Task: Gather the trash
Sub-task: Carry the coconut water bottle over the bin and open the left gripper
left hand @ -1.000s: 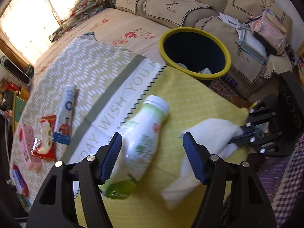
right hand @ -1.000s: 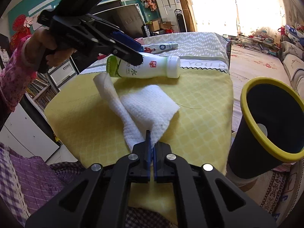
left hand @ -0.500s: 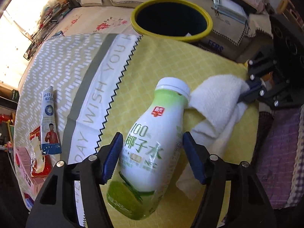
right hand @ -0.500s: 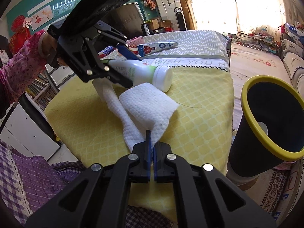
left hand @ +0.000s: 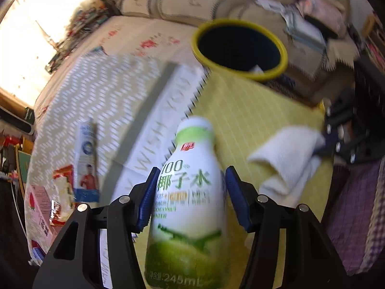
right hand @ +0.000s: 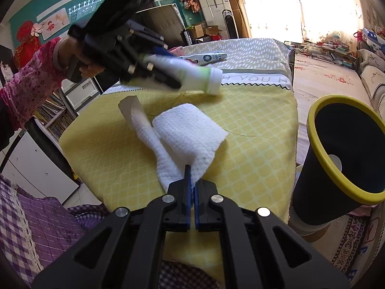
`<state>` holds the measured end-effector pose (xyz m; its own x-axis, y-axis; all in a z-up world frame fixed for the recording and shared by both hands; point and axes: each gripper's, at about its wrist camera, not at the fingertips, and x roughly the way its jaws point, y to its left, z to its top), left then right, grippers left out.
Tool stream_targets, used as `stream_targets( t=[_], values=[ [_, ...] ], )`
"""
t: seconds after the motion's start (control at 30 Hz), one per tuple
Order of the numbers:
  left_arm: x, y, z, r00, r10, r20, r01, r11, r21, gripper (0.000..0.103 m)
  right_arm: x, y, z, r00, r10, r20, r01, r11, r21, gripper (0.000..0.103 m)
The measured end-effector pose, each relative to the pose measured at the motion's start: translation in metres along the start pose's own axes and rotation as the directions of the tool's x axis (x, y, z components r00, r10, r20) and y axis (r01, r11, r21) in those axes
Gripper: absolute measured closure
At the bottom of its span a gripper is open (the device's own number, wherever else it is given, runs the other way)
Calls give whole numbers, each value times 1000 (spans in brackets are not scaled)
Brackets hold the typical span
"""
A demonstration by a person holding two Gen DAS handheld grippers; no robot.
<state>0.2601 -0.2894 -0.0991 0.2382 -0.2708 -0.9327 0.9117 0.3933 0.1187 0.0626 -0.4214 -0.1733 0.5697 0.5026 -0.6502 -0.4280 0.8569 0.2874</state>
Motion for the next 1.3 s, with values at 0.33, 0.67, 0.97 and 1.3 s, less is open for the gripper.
stream_targets(
  t=[0.33,0.67,0.97,1.3],
  values=[
    [-19,5,59,997,16,80,-14,1000,-24,48,0,1,0,1000,-6,-3,6,1000,-12,101],
    [3,-61,171,987,-81,137,58,986,159,48,0,3,-1,1000,-16,-7,16,1000,-26,101],
    [76,-110,254,990,-103,98,76,966,248,47,-1,3,0,1000,-5,-11,5,1000,-26,101],
    [81,-103,261,976,-10,217,-18,992,123,16,-2,5,-2,1000,-7,-17,7,1000,-25,101]
  ],
)
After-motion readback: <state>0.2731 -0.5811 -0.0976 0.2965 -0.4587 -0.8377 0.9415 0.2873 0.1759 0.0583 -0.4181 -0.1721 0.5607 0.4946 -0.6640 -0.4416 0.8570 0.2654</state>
